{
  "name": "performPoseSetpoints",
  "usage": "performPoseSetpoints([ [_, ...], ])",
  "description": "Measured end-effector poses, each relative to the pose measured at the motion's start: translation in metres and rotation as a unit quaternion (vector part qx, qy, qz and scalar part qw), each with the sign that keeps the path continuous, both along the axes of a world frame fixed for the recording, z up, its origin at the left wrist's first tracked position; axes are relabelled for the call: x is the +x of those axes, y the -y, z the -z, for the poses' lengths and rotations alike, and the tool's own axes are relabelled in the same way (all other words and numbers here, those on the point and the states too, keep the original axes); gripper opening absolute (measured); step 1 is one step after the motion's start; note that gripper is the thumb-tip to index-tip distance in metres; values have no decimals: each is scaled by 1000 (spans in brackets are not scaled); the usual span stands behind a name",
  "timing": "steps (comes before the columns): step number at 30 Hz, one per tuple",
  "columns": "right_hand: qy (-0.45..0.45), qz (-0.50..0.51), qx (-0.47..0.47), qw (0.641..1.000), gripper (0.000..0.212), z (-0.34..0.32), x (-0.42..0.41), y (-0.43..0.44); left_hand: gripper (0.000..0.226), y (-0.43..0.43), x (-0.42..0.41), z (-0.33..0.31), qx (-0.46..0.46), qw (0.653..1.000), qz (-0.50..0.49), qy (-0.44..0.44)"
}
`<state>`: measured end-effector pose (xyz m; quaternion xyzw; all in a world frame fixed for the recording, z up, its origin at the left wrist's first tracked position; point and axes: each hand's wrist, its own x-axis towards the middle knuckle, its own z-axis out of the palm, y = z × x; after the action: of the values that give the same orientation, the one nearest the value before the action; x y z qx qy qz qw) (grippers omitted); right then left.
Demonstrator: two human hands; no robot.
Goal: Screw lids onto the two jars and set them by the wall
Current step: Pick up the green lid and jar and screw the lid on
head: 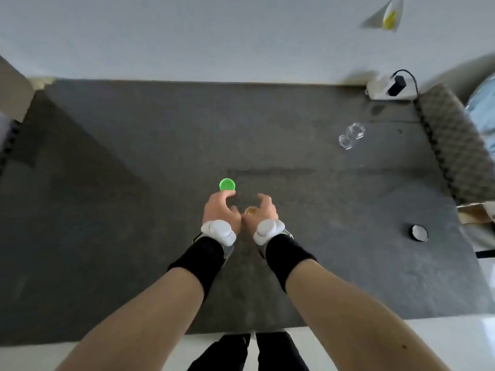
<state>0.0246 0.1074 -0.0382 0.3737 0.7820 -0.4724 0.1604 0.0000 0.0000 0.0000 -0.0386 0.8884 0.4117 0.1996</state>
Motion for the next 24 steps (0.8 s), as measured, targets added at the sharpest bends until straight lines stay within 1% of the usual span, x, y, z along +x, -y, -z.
performPoseSetpoints([
  [2,1,-5,21,1000,93,3,-1,5,52,3,-6,9,-12,1000,-15,-3],
  [4,17,-29,20,999,88,9,4,6,57,6,-10,20,-18,999,-31,0],
  [6,12,-37,40,998,76,16,6,3,61,6,-18,31,-18,999,-45,8],
  [10,-4,-24,76,997,43,19,1,-3,69,-2,-41,41,-35,997,-66,9],
  [12,-16,-19,85,996,35,14,-5,-9,77,-8,-57,46,-73,996,-44,8],
  [14,-42,-18,94,995,32,7,-12,-18,84,-13,-74,54,-127,992,-1,12],
  [16,-73,-26,99,992,34,1,-18,-26,79,-16,-86,60,-158,987,32,26],
  [20,-98,-41,106,989,48,-10,-26,-36,42,-14,-89,63,-210,974,81,19],
  [21,-97,-39,108,989,49,-12,-27,-37,38,-12,-86,62,-202,976,83,14],
  [22,-91,-38,112,989,47,-13,-28,-38,38,-10,-83,60,-176,981,85,10],
  [24,-79,-46,114,989,38,-17,-28,-40,45,-10,-74,50,-89,992,93,-2],
])
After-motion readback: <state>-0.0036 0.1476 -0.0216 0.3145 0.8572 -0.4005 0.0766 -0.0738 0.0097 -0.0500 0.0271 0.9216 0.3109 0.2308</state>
